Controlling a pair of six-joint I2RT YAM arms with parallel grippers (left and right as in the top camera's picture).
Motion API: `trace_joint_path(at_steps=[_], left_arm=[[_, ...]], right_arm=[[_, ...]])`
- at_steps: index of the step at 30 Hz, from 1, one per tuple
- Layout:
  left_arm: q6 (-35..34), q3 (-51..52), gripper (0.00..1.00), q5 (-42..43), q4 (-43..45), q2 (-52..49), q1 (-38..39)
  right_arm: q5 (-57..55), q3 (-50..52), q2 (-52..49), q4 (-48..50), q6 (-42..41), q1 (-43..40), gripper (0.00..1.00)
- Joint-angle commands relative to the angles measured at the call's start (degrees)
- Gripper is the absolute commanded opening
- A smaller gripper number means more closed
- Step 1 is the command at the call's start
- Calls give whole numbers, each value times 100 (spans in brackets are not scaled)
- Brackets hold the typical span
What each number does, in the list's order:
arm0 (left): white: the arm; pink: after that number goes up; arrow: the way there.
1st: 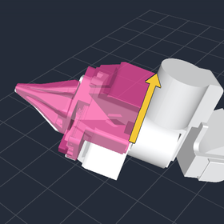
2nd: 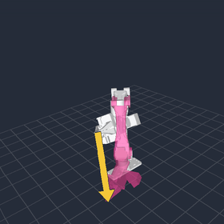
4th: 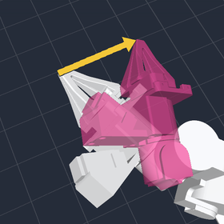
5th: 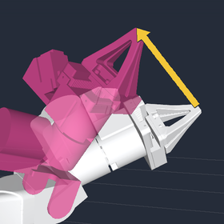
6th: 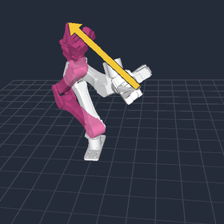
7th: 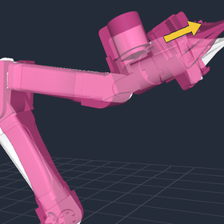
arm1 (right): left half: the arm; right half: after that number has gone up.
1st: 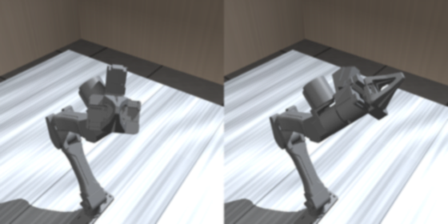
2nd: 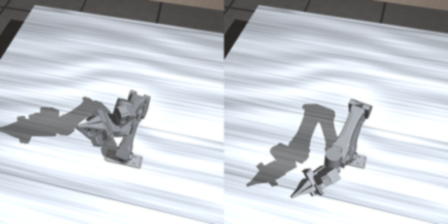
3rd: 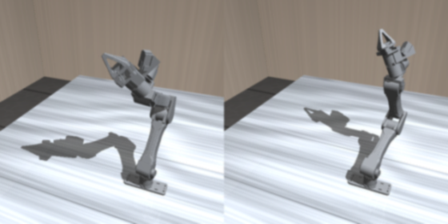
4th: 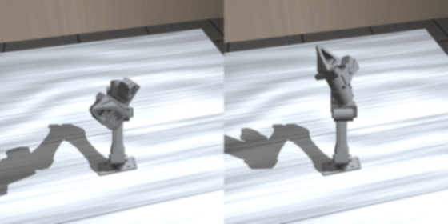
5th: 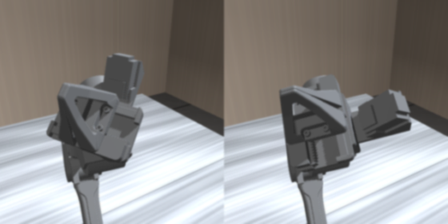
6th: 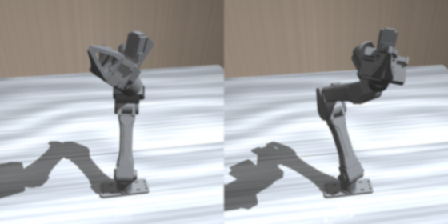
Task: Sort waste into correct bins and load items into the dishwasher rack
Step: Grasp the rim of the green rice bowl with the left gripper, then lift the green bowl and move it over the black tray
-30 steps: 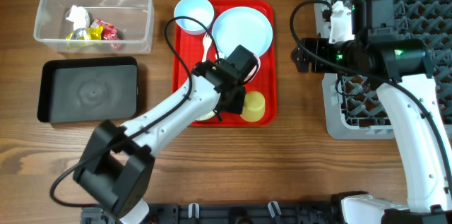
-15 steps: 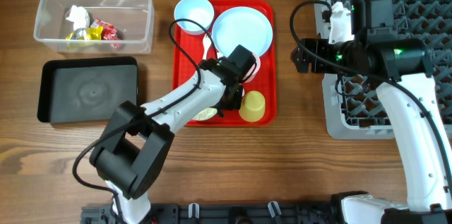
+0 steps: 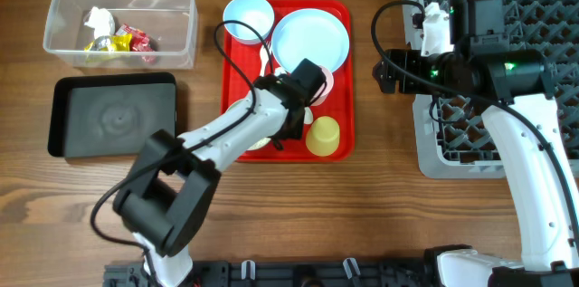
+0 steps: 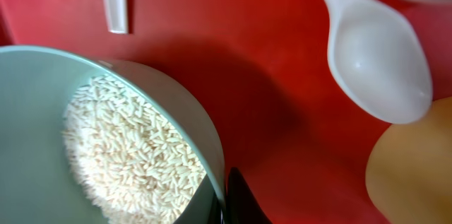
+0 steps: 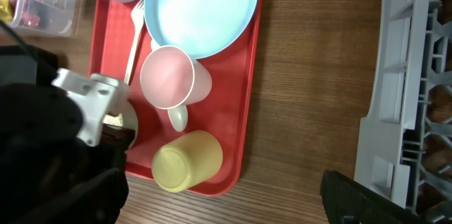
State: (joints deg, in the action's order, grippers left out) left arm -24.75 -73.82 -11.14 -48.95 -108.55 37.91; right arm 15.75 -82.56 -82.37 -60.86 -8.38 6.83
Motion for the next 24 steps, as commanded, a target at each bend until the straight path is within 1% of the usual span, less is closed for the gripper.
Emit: trace_joint_path(at_steps=[1,7,10,11,13,15,20,24], left_arm=[[-81,20,4,173,-39,968,-291],[-317,22,4,505,-315,2227,-1051],[-291,22,4,682,-461,2791,-1731],[-269,22,4,732,-568,2955,-2090],[-240,35,4,953,-702,3086,-2643],[46,50,4,1403,-758,3117,-3185],[844,76,4,2826,-723,3071,-4625],[1576,76,4,3779,-730,3012,-5578]], right_arm=[[-72,-94,-37,-9,-74,39,92],[-72,-94,-37,-26,-74,39,92],[-72,-94,-37,-17,-74,39,92],[-72,-94,-37,-24,-63,39,92],[-72,-94,-37,-50,-68,39,92],[-72,-94,-37,-72,-66,39,92],[-72,-94,-37,-74,-66,39,92],[-72,-94,-37,-72,-63,39,92]])
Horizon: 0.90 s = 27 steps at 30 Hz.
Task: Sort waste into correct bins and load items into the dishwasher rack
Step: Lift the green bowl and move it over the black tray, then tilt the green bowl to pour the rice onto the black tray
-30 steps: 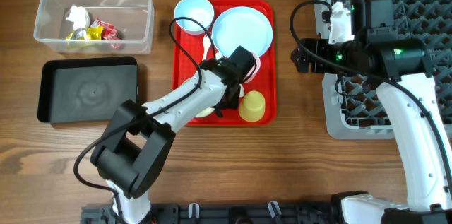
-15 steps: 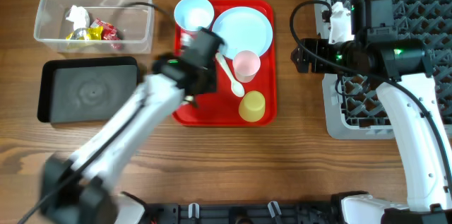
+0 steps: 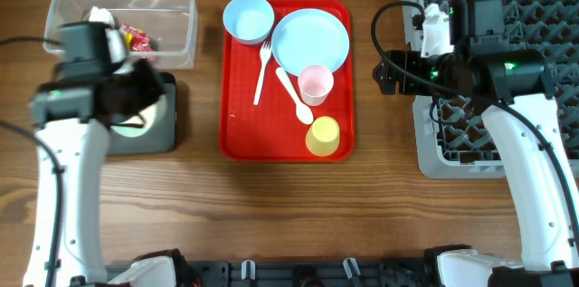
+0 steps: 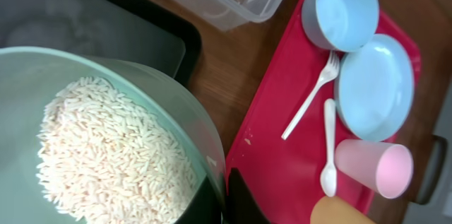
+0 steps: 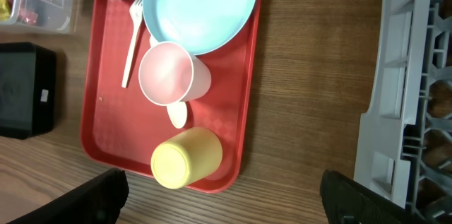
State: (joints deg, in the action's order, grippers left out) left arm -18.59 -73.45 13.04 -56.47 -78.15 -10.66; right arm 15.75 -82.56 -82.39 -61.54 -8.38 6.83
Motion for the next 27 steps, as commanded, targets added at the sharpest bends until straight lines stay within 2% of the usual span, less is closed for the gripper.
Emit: trace_joint_path(at_steps=[1,6,12,17,27], left_arm=[[1143,39,4,1580,7,-46,-933],[2144,96,4,2704,26,-236,-1812],[3036,501,4,4002,173,-581,-2516],[3060,1032,4,4645,883,-907,-2830],[3062,1325,4,4854,1759,-1438,-2859]], right_arm=[[-72,-94,-35,-4,-63,39,92],[-70,-94,-35,44,-68,39,91],[-70,-94,-35,42,-79,39,92],[-70,-94,-35,46,-76,39,92],[-70,-94,-35,39,-81,39,92]])
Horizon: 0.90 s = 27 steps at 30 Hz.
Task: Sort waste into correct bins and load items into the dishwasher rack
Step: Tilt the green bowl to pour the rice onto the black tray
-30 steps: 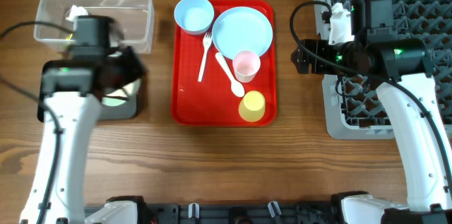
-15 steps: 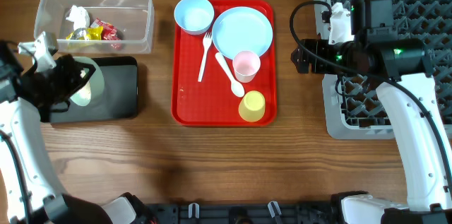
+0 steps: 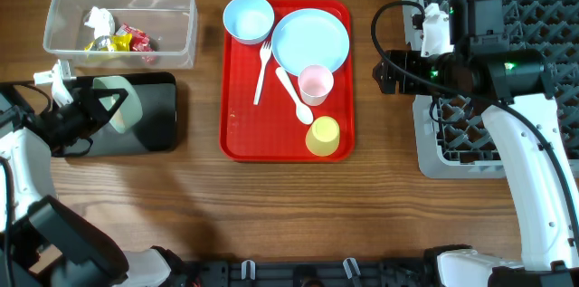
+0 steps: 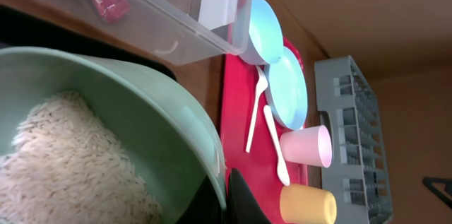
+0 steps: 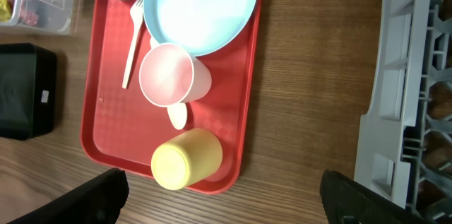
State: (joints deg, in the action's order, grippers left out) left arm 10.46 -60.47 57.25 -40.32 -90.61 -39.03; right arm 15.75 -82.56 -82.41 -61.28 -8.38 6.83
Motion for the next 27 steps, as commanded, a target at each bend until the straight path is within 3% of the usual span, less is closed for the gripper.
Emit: trace_joint_path(at_steps=[1,14,27], left_arm=[[160,26,4,542,186,-238,-22],[153,26,4,2214,179,-487,-522],[162,26,4,2288,-37,-612,-1078]], right_arm=[[-70,-94,-33,13,-81,39,92],[-72,-94,-33,-142,-76,39,92],[-72,-94,-33,-140,-79,39,92]])
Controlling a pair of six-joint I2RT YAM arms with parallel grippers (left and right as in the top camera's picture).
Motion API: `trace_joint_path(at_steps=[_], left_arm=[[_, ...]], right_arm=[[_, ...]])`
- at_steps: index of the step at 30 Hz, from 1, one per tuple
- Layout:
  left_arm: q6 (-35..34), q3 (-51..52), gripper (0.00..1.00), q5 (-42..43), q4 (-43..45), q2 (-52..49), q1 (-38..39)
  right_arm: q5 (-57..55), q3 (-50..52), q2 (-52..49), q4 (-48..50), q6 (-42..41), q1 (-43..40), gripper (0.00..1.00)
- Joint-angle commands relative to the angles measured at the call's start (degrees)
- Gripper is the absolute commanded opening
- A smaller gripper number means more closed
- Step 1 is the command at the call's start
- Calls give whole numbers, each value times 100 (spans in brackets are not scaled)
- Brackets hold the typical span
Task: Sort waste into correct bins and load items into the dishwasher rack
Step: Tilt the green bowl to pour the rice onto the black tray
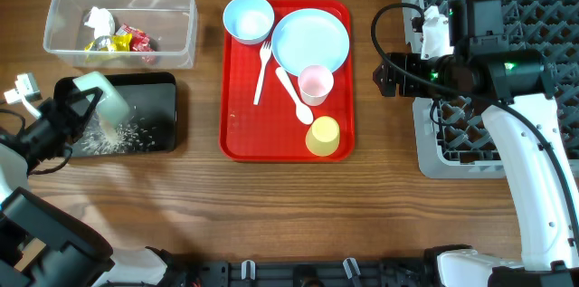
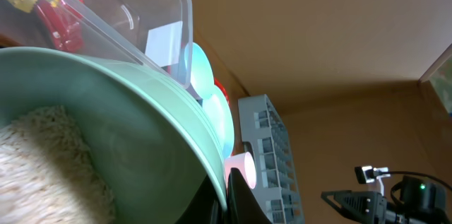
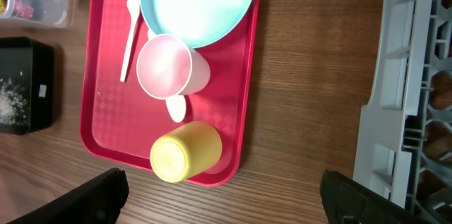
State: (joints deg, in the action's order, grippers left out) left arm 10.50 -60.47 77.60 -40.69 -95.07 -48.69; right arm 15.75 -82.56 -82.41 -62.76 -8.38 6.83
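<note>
My left gripper (image 1: 80, 106) is shut on the rim of a pale green bowl (image 1: 101, 97), which is tipped steeply over the black bin (image 1: 158, 97). White rice (image 1: 113, 135) lies scattered in that bin. In the left wrist view the bowl (image 2: 120, 125) fills the frame with rice (image 2: 39, 164) still inside, and my fingertips (image 2: 236, 199) pinch its rim. My right gripper (image 1: 384, 77) hangs open and empty between the red tray (image 1: 237, 129) and the dish rack (image 1: 511, 15).
The tray holds a blue bowl (image 1: 248, 17), a blue plate (image 1: 310, 40), a pink cup (image 1: 315, 83), a yellow cup (image 1: 323, 136), a white fork (image 1: 261, 74) and a spoon (image 1: 294, 94). A clear bin (image 1: 172, 24) with wrappers stands behind the black one.
The green bowl is tipped further and sits a little more to the left. Rice now lies in the black bin, which had none. The right arm has not moved.
My left gripper was first shut on the rice bowl's rim on the red tray. Then it held the bowl over the black bin, then tilted there. Now rice is in the bin. The right gripper stayed open by the rack throughout.
</note>
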Motion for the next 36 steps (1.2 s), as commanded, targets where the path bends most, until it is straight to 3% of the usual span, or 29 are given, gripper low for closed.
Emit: trace_joint_path(at_steps=[1,7,24,29,36], left_arm=[[157,26,4,289,13,-219,-116],[284,26,4,1281,136,-564,-116],[267,26,4,1274,129,-654,-129],[-85,24,4,1274,120,-651,-190],[96,26,4,1272,59,-651,-201]], right_arm=[[-72,-94,-33,7,-79,39,92],[-72,-94,-33,0,-79,39,92],[-70,-94,-33,-31,-81,39,92],[-72,-94,-33,-28,-79,39,92],[-70,-94,-33,-28,-81,39,92]])
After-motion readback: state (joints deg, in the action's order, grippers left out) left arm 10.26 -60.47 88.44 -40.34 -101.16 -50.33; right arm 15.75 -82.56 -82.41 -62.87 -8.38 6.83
